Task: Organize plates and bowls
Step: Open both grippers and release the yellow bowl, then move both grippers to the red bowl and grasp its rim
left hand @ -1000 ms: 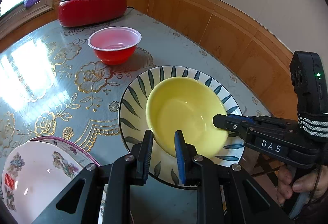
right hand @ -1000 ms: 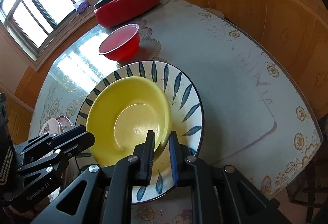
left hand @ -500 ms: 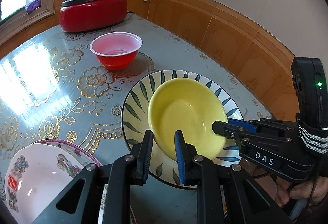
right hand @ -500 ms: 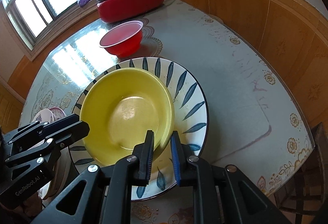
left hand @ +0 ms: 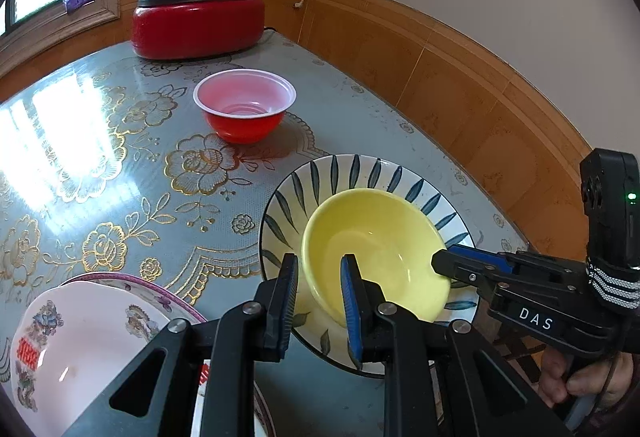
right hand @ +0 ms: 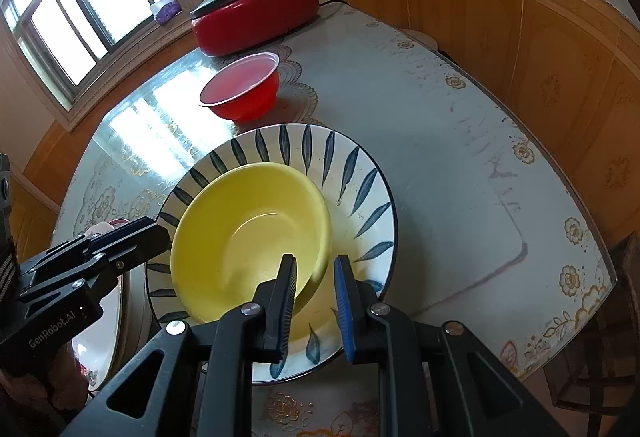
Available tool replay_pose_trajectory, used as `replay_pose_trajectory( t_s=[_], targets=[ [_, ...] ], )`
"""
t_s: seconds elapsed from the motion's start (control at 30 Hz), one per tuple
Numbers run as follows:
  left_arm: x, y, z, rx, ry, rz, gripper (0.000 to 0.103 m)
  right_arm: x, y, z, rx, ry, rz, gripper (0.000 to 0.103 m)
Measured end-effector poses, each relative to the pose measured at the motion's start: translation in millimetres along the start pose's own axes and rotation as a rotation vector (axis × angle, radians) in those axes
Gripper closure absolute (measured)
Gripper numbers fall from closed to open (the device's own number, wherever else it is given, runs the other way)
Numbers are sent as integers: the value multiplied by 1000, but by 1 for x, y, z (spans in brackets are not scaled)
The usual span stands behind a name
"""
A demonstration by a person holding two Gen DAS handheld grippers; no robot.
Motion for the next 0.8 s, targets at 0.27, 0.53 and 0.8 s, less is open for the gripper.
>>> replay_pose_trajectory(
  t_s=[0.27,0.53,0.8],
  targets=[
    [-17,-9,-2,19,-34,-45,81,-1,-2,-7,34,-29,-15,85],
    [-21,-18,1,6,-34,-65,75,2,-7,1,22,-30,-23,85],
    [-28,-46,5,24,-69,-111,73,15,-41,-1,50,-75,-4,82]
  ],
)
Point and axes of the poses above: each gripper's, at about its wrist camera, not at the fingertips, and z roughly the way its jaws point, x to its right, y to its underside, the point moved 1 cm from there along z, roughly the way its jaws point, and after that the axes turned 10 degrees about -z, right-handed, at the moved point
